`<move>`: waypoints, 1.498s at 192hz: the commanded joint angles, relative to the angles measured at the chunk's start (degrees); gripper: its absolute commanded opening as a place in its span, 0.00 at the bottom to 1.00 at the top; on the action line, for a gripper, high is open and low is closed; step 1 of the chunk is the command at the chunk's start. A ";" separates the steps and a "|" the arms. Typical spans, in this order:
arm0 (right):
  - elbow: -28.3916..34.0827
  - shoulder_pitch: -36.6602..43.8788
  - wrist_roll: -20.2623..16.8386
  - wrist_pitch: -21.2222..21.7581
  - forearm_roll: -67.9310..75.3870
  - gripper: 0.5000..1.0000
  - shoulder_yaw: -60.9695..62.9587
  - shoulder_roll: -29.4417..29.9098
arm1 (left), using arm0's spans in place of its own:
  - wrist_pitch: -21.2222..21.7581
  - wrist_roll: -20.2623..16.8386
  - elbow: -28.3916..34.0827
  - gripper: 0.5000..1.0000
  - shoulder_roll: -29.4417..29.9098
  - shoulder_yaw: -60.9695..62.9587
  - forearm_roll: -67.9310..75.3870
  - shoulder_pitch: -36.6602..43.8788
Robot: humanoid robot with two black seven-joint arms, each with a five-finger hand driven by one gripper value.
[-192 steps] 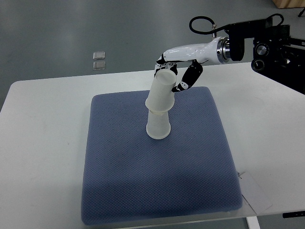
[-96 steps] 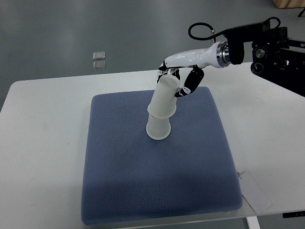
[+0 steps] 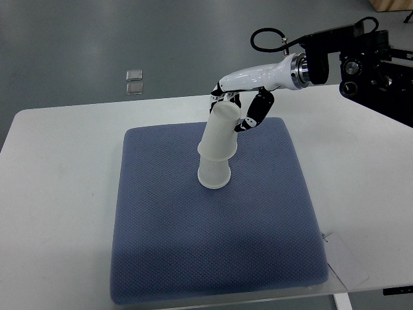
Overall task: Stack paper cups
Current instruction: 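Lower the held cup onto the inverted cup, nesting it on top, then open the right hand and release the stacked cup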
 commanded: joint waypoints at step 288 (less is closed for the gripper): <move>-0.70 -2.36 -4.02 -2.55 0.07 0.83 0.29 3.72 | 0.00 0.00 0.00 1.00 0.00 0.00 0.00 0.00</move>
